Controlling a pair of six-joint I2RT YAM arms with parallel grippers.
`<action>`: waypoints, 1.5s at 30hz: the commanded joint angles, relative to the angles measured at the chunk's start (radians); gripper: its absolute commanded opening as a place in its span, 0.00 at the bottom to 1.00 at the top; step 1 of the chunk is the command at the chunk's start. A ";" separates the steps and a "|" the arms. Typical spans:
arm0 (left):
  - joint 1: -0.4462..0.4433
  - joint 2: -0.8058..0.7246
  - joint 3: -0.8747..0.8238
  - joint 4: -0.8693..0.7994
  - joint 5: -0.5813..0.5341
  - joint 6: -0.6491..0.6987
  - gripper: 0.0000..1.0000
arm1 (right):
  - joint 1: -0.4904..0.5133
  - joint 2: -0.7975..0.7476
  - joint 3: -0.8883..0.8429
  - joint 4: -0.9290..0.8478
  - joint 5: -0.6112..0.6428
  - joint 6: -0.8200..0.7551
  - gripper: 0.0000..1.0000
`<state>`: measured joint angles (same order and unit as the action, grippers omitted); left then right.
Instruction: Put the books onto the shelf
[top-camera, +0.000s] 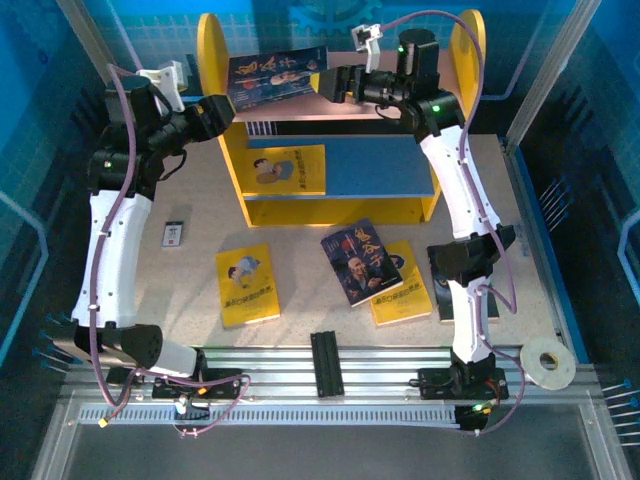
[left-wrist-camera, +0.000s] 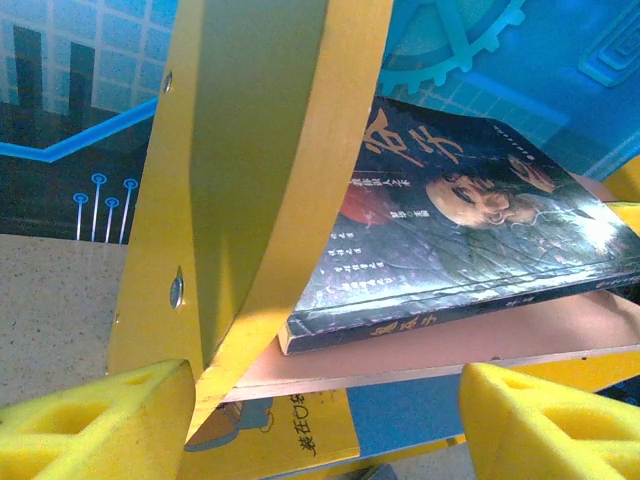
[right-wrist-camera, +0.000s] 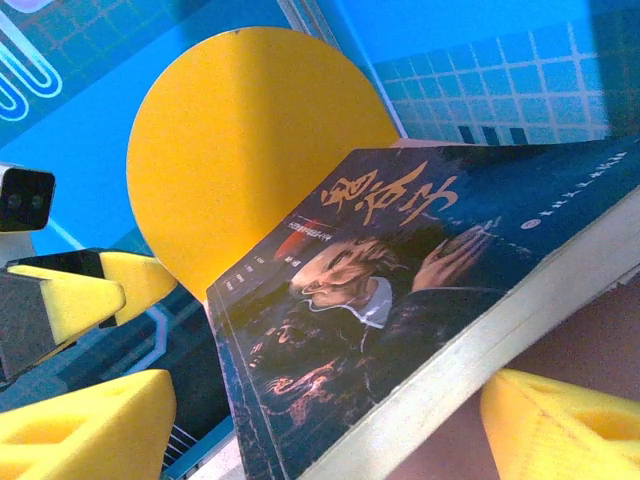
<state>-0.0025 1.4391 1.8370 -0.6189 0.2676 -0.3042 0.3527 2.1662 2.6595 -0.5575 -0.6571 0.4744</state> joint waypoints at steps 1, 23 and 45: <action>0.012 -0.026 -0.010 0.016 0.019 0.010 0.71 | -0.014 0.007 -0.002 -0.010 0.020 -0.015 0.83; -0.139 -0.089 0.007 -0.078 -0.094 -0.037 0.70 | -0.031 -0.065 -0.110 -0.104 0.099 -0.117 0.96; -0.342 0.226 0.392 -0.331 -0.624 0.082 0.80 | 0.027 -0.129 -0.143 -0.229 0.143 -0.296 0.92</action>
<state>-0.3267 1.6688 2.2013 -0.9394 -0.2569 -0.2550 0.3603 2.0529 2.5427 -0.6960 -0.5072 0.1871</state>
